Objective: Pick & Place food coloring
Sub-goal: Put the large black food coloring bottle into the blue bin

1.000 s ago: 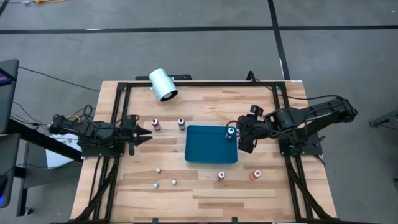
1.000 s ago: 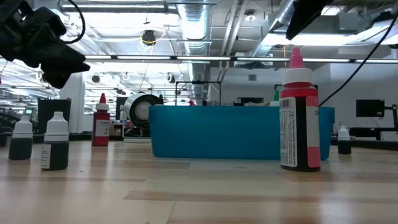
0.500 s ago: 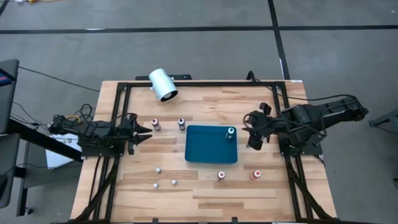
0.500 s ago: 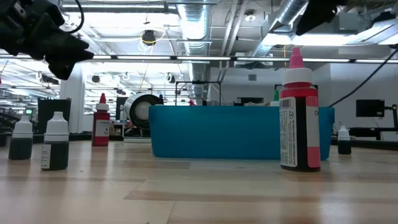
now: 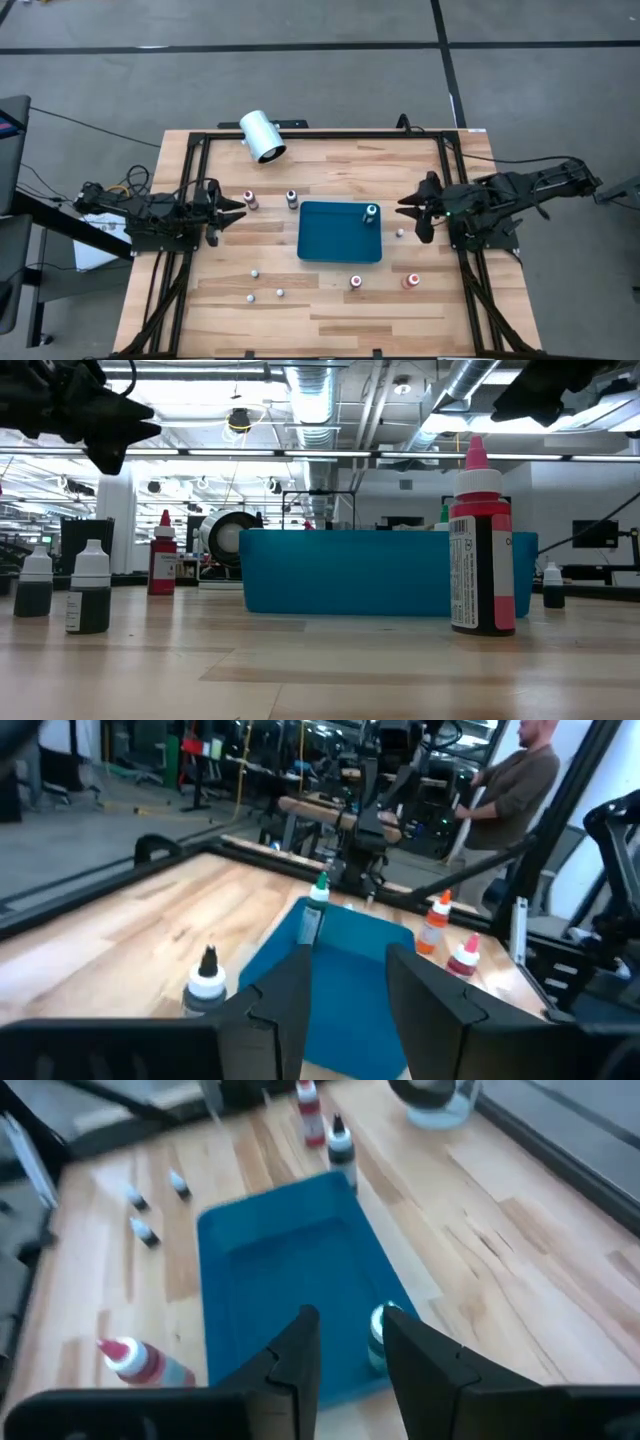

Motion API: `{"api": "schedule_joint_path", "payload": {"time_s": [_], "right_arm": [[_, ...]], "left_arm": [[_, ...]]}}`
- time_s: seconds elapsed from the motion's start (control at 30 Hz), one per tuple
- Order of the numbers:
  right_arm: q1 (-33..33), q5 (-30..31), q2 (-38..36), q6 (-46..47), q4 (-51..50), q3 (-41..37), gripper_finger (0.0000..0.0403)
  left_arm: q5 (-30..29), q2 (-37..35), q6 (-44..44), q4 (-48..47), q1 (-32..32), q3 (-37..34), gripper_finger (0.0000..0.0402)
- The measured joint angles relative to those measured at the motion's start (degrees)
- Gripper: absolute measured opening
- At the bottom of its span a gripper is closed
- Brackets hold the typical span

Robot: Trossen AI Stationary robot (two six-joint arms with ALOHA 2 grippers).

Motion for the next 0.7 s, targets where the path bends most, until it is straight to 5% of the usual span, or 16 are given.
{"api": "schedule_joint_path", "payload": {"time_s": [0.43, 0.7], "right_arm": [[0.00, -0.24, -17.74, 0.44, 5.39, -10.20, 0.0097], [0.00, -0.15, -29.75, 0.44, 5.30, -15.35, 0.0097]], "left_arm": [[-1.97, 17.93, 2.63, 4.31, 0.06, 8.02, 0.0122], [-2.74, 29.58, 3.12, -2.30, 3.25, 17.97, 0.0122]]}}
